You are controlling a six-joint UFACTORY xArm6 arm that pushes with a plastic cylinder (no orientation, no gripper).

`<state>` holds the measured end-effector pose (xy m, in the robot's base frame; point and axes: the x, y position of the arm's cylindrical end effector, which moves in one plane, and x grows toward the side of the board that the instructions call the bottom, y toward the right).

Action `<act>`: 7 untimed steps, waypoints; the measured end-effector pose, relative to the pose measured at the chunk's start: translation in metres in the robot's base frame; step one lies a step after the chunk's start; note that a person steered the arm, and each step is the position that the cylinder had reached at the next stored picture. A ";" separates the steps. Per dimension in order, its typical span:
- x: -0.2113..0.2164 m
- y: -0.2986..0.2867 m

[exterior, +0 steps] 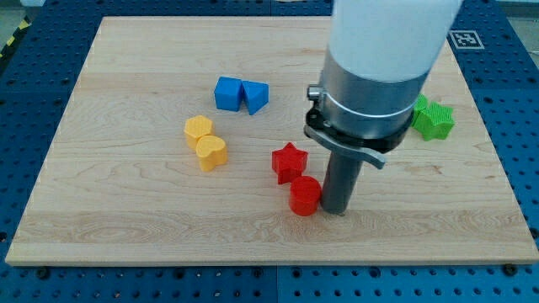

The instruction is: Push the yellow hexagon to the center

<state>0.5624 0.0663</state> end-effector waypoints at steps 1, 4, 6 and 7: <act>0.000 -0.018; 0.002 -0.006; -0.032 0.056; -0.072 0.056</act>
<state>0.4906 0.1225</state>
